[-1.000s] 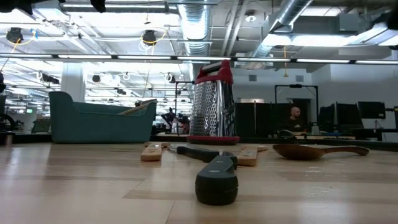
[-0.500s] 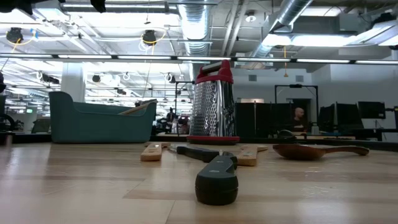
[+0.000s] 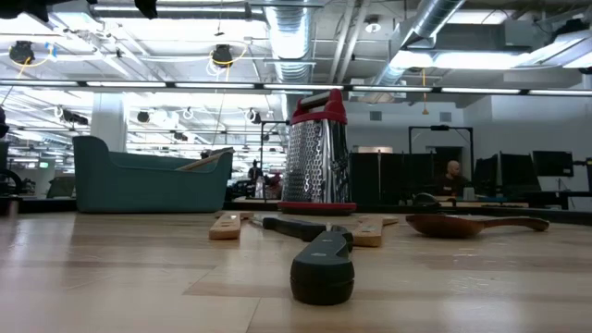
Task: Pick & Place Kitchen Items
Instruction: Put the black table knife into the yellow bin
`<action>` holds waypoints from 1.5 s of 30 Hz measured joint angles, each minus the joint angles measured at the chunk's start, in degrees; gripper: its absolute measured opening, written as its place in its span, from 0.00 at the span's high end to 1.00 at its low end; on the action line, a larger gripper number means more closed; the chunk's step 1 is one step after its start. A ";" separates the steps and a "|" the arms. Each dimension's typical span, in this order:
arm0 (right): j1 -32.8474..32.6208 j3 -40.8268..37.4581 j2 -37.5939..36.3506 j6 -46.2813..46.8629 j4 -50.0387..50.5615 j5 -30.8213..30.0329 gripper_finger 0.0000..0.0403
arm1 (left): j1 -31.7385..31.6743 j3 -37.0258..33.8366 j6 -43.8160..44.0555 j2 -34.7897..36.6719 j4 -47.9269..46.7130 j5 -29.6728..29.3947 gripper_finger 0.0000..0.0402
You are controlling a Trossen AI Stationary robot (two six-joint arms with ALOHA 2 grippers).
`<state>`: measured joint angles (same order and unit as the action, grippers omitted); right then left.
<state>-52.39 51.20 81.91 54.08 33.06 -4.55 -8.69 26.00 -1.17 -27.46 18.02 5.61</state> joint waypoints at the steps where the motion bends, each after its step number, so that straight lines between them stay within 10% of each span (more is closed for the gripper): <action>1: -0.32 0.00 0.73 -0.07 0.00 -0.25 0.78 | 0.00 0.00 0.00 0.00 0.00 0.00 0.47; 25: -1.61 -8.41 5.85 -1.65 -8.19 -1.52 0.77 | -0.02 0.00 0.01 0.00 0.04 -2.64 0.47; 45: 5.88 -4.45 -1.58 -5.30 -4.30 1.64 0.47 | -0.02 0.00 0.07 0.00 0.04 -2.63 0.47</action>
<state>-46.51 46.75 80.33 48.78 28.76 -2.91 -8.71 26.00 -1.10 -27.46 18.06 2.98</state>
